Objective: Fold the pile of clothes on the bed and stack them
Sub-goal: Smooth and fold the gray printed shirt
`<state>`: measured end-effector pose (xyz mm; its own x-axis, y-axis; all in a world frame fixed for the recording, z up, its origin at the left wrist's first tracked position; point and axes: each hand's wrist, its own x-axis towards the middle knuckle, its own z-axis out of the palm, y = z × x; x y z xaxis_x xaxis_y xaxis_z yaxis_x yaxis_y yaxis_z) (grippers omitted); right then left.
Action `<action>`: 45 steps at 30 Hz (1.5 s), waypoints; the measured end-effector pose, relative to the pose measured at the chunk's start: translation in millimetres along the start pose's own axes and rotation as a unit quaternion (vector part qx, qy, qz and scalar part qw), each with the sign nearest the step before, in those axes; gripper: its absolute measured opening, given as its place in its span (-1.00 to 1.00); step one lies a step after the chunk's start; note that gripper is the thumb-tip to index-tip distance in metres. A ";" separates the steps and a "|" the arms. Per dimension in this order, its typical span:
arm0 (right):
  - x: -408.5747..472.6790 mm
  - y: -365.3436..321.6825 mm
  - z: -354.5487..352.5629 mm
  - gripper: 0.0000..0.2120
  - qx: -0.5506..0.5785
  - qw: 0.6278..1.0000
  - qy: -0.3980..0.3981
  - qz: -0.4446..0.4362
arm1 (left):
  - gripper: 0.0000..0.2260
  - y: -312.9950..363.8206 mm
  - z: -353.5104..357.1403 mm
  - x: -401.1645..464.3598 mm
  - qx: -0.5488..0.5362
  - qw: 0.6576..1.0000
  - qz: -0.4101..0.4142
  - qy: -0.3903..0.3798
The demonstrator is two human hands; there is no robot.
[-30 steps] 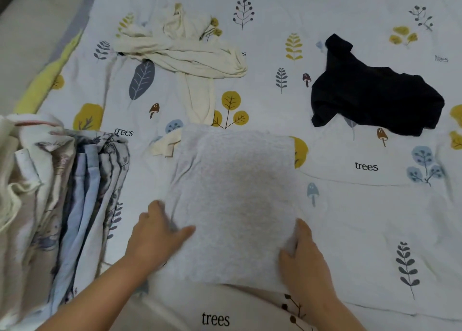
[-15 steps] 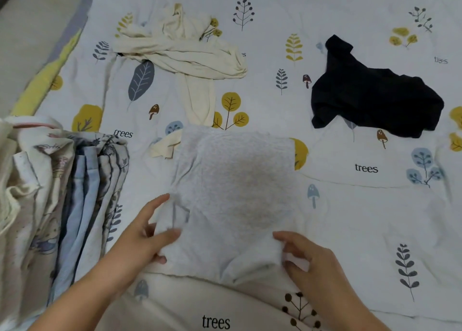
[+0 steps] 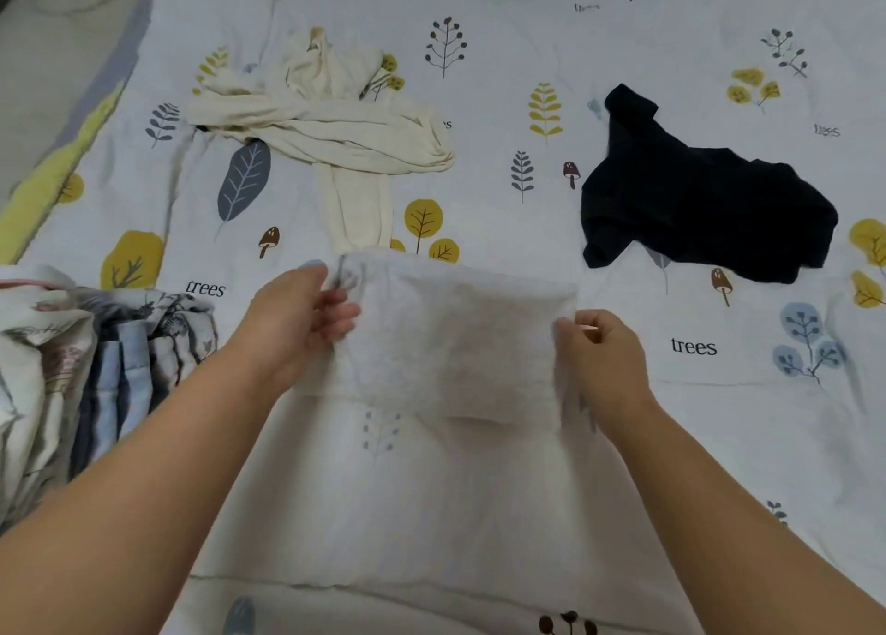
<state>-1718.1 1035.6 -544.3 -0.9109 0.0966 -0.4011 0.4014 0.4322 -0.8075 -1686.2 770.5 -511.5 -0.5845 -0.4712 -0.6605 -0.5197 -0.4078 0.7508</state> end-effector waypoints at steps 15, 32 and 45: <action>13.3 18.2 29.3 -0.82 -0.121 0.990 0.045 0.060 | -0.60 -57.4 -0.8 23.9 0.433 0.874 0.116 0.188; -24.7 -20.6 4.7 -0.81 0.021 0.996 -0.063 0.055 | -0.73 -27.7 -26.3 -19.0 0.097 0.993 0.028 -0.065; -113.3 -136.0 -34.0 -0.92 -0.053 0.991 -0.082 -0.088 | -0.78 39.0 -83.1 -157.6 -0.014 0.995 0.094 0.007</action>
<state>-1672.7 996.4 -374.3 -0.9348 -0.1309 -0.3303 0.2180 0.5228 -0.8241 -1562.5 763.8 -377.5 -0.6611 -0.5518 -0.5084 -0.3838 -0.3336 0.8611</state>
